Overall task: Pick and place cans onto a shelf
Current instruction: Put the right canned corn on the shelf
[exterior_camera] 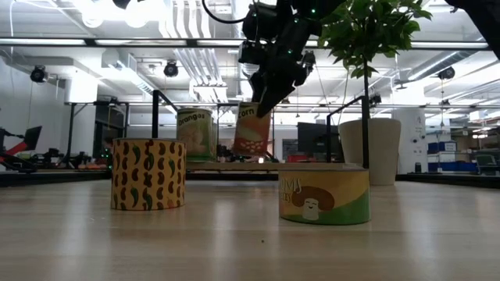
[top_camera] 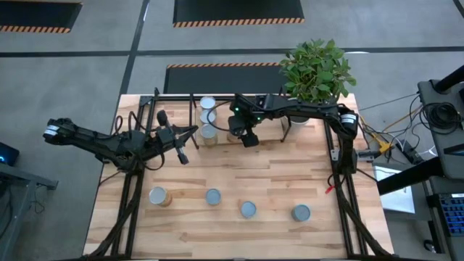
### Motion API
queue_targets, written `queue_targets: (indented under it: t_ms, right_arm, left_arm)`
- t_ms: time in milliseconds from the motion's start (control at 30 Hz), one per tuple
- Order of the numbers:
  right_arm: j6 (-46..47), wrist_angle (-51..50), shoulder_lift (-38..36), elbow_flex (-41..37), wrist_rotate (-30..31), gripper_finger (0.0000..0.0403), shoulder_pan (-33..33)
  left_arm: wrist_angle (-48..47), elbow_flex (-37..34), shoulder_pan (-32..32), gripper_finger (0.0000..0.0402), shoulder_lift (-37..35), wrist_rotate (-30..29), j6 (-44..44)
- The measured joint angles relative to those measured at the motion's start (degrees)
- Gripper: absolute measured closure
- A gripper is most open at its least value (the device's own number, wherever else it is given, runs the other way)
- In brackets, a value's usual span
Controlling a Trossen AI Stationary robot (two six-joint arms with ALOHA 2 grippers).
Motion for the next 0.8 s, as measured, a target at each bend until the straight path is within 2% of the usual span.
queue_targets:
  t_ms: [800]
  right_arm:
    - [0.28, 3.12, 0.0, -1.75, 2.12, 0.0078, -0.24]
  left_arm:
    - [0.01, 0.0, -0.01, 0.0402, 0.0, 0.0, 0.0]
